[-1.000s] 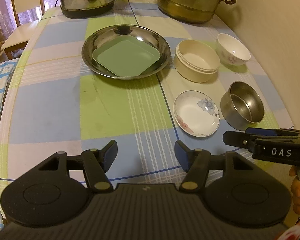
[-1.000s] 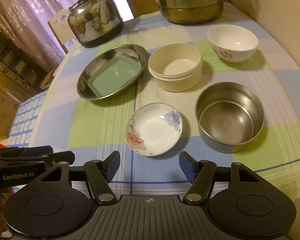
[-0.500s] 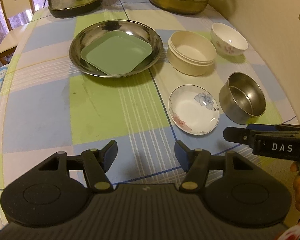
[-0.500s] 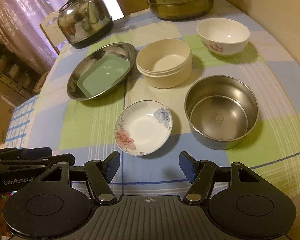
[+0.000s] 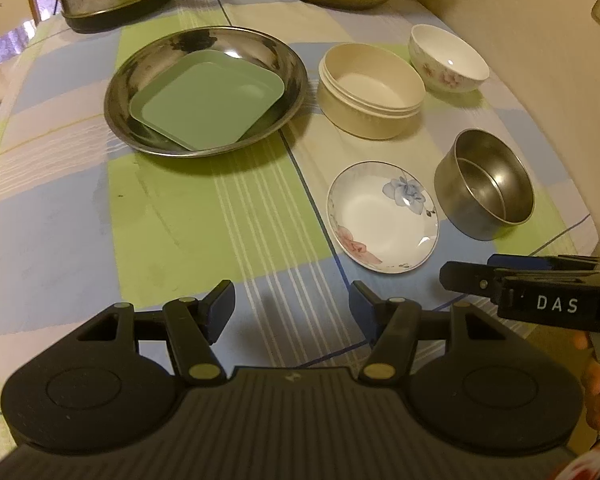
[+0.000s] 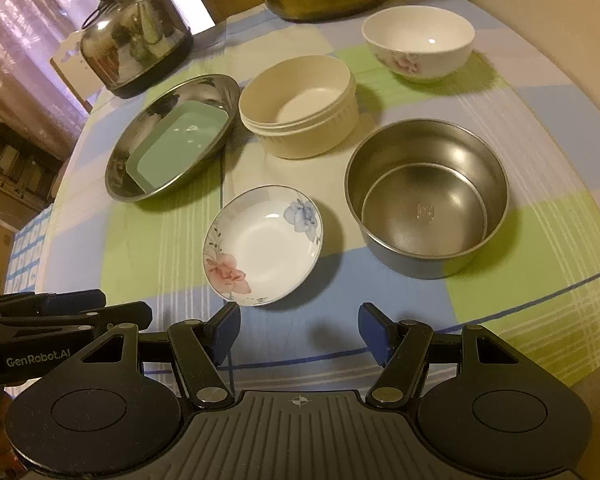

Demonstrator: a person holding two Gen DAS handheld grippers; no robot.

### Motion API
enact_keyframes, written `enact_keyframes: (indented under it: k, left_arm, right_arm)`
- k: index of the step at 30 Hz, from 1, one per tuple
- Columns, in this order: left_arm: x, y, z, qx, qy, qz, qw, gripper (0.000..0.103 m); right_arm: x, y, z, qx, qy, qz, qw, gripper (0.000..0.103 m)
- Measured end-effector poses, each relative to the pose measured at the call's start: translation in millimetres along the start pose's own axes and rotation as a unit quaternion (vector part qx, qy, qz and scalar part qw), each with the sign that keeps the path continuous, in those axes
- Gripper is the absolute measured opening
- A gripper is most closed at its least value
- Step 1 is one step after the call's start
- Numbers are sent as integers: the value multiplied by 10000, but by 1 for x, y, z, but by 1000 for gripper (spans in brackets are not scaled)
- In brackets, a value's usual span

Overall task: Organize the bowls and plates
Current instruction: 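Move the left tool to the white floral saucer and grip its rim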

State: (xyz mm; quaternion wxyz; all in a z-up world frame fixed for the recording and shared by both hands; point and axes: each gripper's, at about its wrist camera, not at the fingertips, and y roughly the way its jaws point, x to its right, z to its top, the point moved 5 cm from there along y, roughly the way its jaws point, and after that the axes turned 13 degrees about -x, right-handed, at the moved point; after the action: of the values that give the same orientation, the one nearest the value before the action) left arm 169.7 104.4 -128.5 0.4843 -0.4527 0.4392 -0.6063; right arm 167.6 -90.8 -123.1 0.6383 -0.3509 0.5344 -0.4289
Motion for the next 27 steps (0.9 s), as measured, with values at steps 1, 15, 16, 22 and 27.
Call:
enact_keyframes:
  k: [1, 15, 16, 22, 27]
  left_arm:
    - [0, 2, 1, -14, 18, -56, 10000, 61]
    - [-3, 30, 27, 130, 285, -616, 9976, 48]
    - [-3, 31, 29, 145, 319, -651, 9973, 47]
    - [6, 41, 40, 187, 536, -743, 9956, 39]
    - [12, 49, 49, 226, 678, -729, 9948, 30]
  right_arm:
    - [0, 1, 0, 11, 30, 3, 10000, 65]
    - [7, 23, 9, 451, 467, -170, 9977, 51]
    - [7, 24, 10, 477, 480, -178, 9976, 49]
    - [6, 28, 15, 613, 519, -230, 9965, 42]
    - [5, 32, 19, 672, 532, -289, 9959, 29]
